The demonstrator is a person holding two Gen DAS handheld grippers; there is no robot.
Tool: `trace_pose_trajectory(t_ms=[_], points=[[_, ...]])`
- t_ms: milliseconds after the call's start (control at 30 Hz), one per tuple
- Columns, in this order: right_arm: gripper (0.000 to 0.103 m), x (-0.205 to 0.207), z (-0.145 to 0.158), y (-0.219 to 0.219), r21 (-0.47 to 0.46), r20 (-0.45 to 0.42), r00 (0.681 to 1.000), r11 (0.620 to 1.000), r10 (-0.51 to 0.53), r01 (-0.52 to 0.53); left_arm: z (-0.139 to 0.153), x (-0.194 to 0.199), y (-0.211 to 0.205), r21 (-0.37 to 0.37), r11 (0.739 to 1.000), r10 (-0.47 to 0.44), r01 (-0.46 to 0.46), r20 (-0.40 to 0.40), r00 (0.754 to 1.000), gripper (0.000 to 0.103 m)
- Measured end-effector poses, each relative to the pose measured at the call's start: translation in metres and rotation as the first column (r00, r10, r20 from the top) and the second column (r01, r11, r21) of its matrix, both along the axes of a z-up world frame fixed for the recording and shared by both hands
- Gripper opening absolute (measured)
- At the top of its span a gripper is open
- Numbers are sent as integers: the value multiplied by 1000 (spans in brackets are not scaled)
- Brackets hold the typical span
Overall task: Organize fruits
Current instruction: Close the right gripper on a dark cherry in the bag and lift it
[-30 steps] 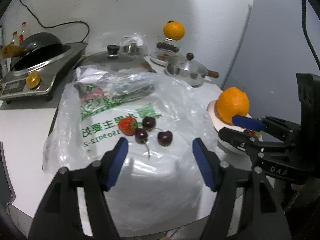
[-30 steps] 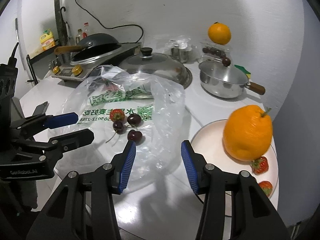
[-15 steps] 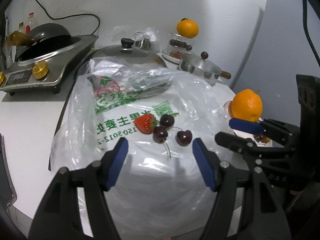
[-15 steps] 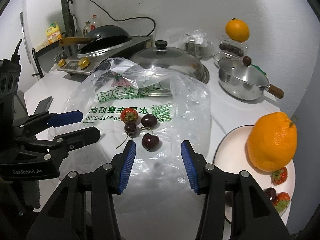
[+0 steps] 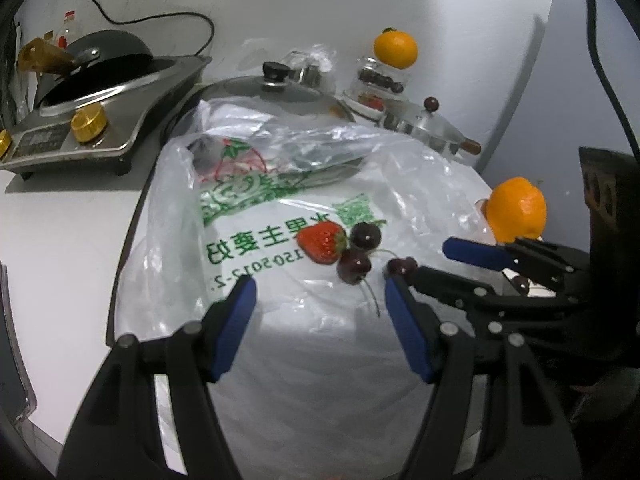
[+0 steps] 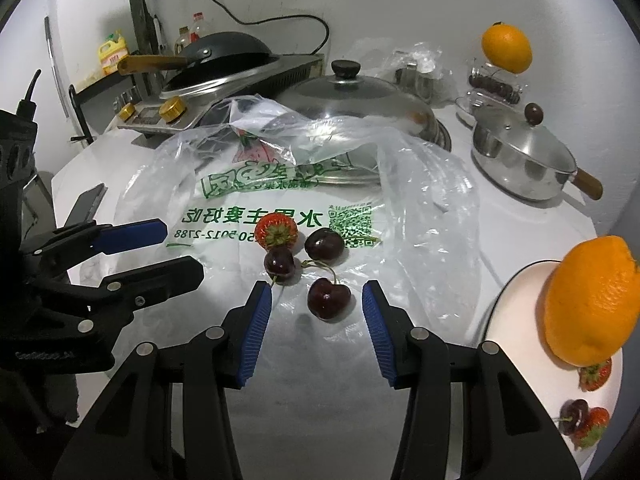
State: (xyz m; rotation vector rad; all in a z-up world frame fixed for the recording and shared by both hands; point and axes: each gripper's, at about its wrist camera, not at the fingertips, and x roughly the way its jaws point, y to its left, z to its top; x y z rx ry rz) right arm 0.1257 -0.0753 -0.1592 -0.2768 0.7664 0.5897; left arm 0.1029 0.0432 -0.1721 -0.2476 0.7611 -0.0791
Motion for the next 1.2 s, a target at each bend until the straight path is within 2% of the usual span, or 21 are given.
trace_pose_trajectory(t_ms=[600, 900, 1200], points=[[50, 21, -28, 5, -19, -50, 999, 1000, 12, -13, -12, 20, -3, 20, 1000, 3, -2, -49, 999, 68], [33, 23, -34, 5, -33, -46, 998, 999, 37, -39, -14, 26, -9, 43, 999, 3, 0, -69, 998, 68], [31, 22, -25, -3, -12, -18, 999, 999, 48, -48, -11, 36, -22, 55, 998, -19, 24, -78, 997, 68]])
